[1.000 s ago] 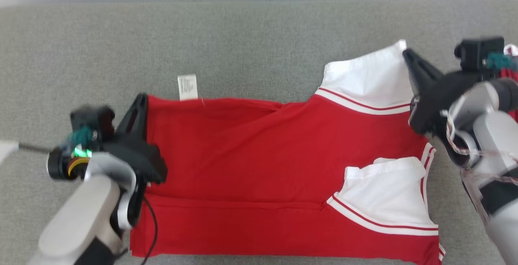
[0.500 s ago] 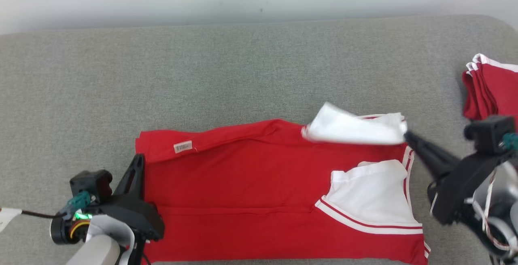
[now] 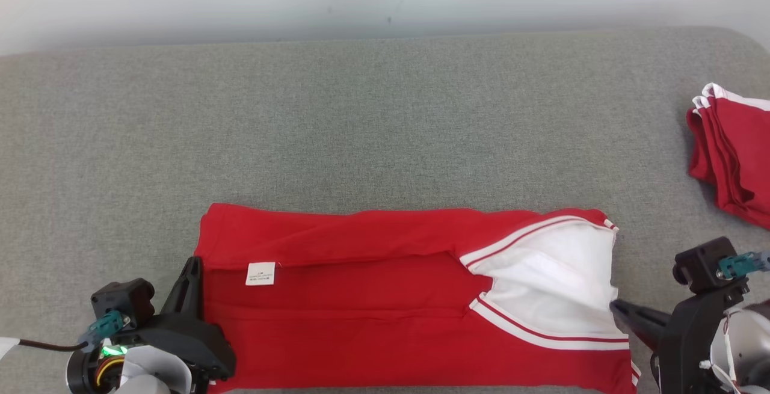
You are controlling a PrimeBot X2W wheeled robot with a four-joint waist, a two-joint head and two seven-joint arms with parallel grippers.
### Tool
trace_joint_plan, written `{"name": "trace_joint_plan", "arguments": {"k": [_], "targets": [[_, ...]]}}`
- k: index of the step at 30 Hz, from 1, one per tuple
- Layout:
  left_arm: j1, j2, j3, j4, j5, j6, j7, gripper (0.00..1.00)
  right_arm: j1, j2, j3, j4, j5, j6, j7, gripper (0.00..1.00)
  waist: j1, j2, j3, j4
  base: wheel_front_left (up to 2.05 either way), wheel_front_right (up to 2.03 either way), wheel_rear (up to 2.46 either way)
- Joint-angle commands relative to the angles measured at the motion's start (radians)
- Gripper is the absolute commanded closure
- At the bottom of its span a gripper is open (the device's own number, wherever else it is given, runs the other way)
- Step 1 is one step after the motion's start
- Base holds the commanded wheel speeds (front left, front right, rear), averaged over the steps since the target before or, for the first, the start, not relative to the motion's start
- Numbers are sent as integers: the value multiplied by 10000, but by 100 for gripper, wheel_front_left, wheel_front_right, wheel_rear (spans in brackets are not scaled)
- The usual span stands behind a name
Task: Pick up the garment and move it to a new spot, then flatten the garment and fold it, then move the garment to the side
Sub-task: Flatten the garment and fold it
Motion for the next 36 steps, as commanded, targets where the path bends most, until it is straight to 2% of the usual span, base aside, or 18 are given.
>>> {"name": "trace_joint_plan", "arguments": {"k": [1, 11, 16, 17, 18, 24, 28, 29, 35, 36], "targets": [[199, 7, -8, 0, -116, 64, 17, 100, 272, 74, -122, -170, 123, 0, 362, 100, 1, 1, -21, 52, 0, 0, 0], [444, 33, -39, -79, -224, 122, 61, 100, 945, 231, -414, -645, 294, 0, 1267, 100, 1, 1, -95, 119, 0, 0, 0], [443, 6, -26, -31, -164, 139, -84, 100, 1074, 437, -611, -658, 195, 0, 1252, 100, 1, 1, -142, 118, 0, 0, 0], [452, 17, -66, -16, -84, 101, -111, 50, 1155, 516, -578, -595, 232, 0, 1357, 72, 1, 1, -161, 120, 0, 0, 0], [470, 18, -109, 23, -50, 97, -147, 0, 1235, 582, -625, -530, 246, 0, 1457, 0, 1, 1, -181, 125, 0, 0, 0], [736, 27, -61, 18, 291, 46, -567, 0, 1526, 944, -983, -497, 108, 0, 1664, 0, 1, 1, -382, 214, 0, 0, 0], [1024, -76, 414, -654, 845, -217, -798, 0, 1691, 1405, -1499, -794, -56, 0, 1188, 0, 1, 1, -573, 374, 0, 0, 0], [1065, -153, 792, -1033, 1175, -283, -802, 0, 1749, 1602, -1643, -857, -133, 0, 958, 0, 1, 1, -619, 425, 0, 0, 0], [2360, -1057, 2740, -3002, 3025, -1183, -796, 0, 1906, 3021, -2369, -694, -794, 0, -604, 0, 1, 1, -1032, 668, 0, 0, 0], [2722, -1358, 3189, -3383, 3402, -1534, -797, 0, 1883, 3498, -2534, -424, -1169, 0, -1141, 0, 1, 1, -1175, 720, 0, 0, 0]]}}
